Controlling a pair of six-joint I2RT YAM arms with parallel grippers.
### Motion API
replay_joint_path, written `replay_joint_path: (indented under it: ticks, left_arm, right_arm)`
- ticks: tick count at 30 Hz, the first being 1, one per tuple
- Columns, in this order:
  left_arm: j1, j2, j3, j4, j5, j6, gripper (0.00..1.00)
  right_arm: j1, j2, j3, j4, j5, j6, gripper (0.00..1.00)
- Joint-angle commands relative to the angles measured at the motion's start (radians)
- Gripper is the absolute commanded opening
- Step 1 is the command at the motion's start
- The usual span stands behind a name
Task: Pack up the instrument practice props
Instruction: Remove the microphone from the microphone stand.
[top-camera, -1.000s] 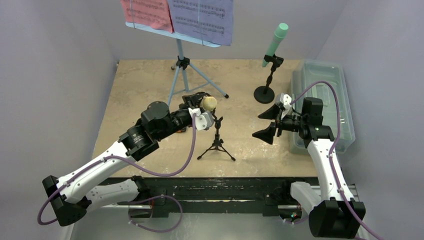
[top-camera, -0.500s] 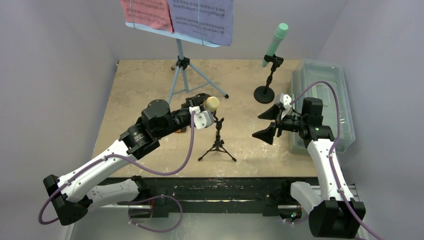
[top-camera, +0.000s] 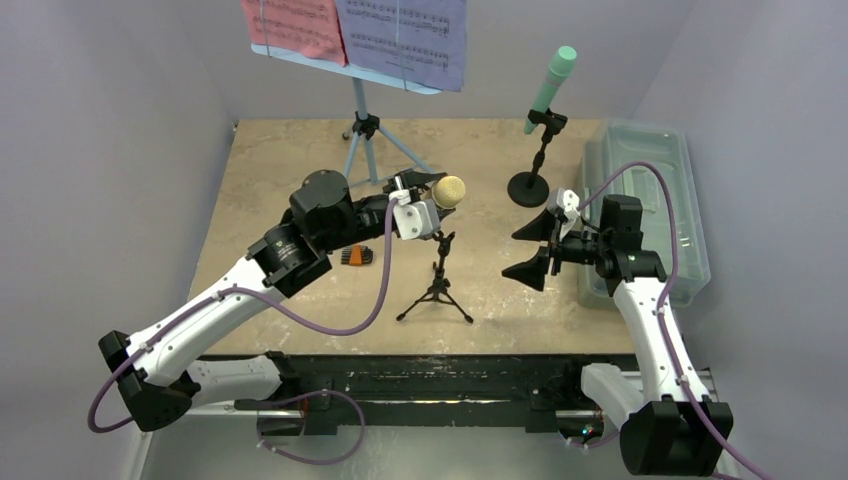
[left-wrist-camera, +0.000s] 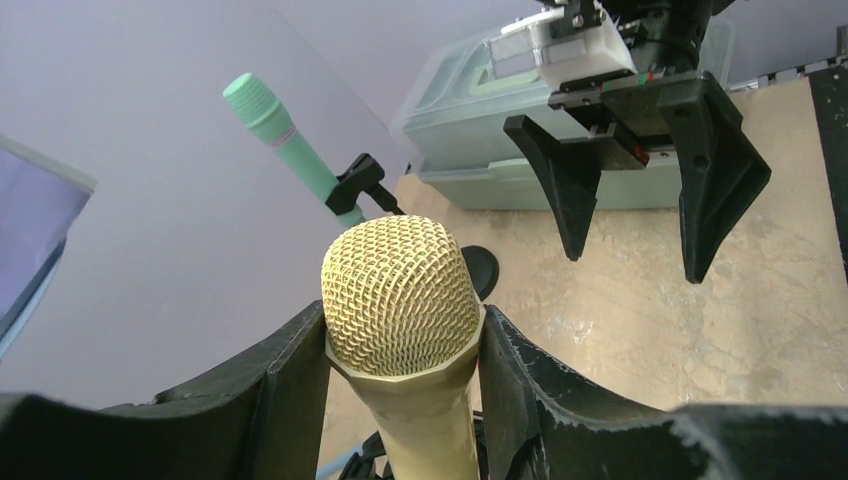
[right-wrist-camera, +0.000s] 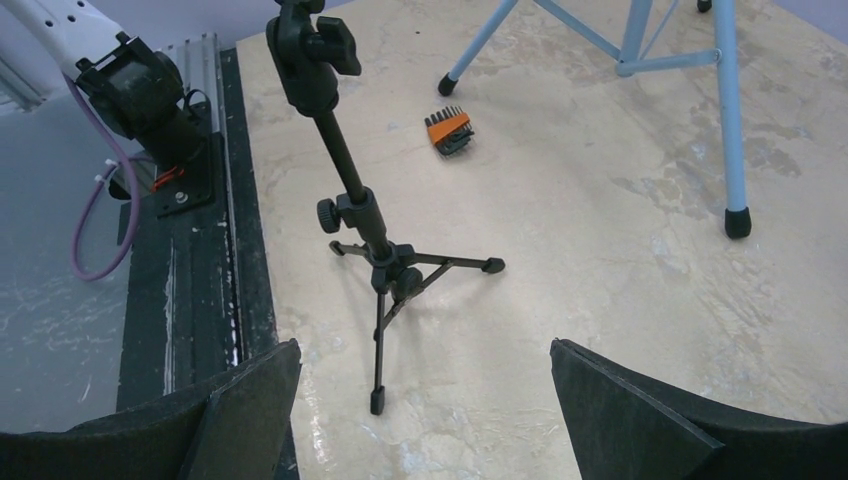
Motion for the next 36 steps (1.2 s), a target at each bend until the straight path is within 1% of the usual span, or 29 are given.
replay_joint_path:
  ticks: [1,5,14,22,28,32,33,36]
  left_arm:
    - [-0.002,0.024,0.113,0.028,0.07,-0.016,0.0]
    - [-0.002,0.034,0.163,-0.003,0.092,-0.027,0.0]
    - [-0.002,0.009,0.217,-0.012,0.123,-0.042,0.0]
    - [-0.002,-0.002,0.259,0.004,0.167,-0.097,0.0]
    - [-0.002,-0.023,0.27,0.045,0.176,-0.12,0.0]
    - [-0.002,-0.034,0.285,0.081,0.202,-0.185,0.0]
    - [-0.002,-0.039,0.286,0.118,0.21,-0.201,0.0]
    - [-0.002,-0.049,0.29,0.159,0.224,-0.247,0.0]
  right_arm:
    - [0.009,0.003,0.034,-0.008,-0.029,-0.014,0.99]
    - [0.01,0.001,0.035,-0.01,-0.032,-0.014,0.99]
    - [0.015,0.003,0.034,-0.01,-0.033,-0.013,0.99]
    - [0.015,0.009,0.034,-0.006,-0.028,-0.011,0.99]
    - [0.014,0.012,0.034,-0.005,-0.026,-0.01,0.99]
    - [0.015,0.01,0.034,-0.006,-0.026,-0.01,0.99]
    - [0.015,0.012,0.034,-0.006,-0.026,-0.01,0.99]
    - [0.014,0.01,0.034,-0.006,-0.025,-0.011,0.99]
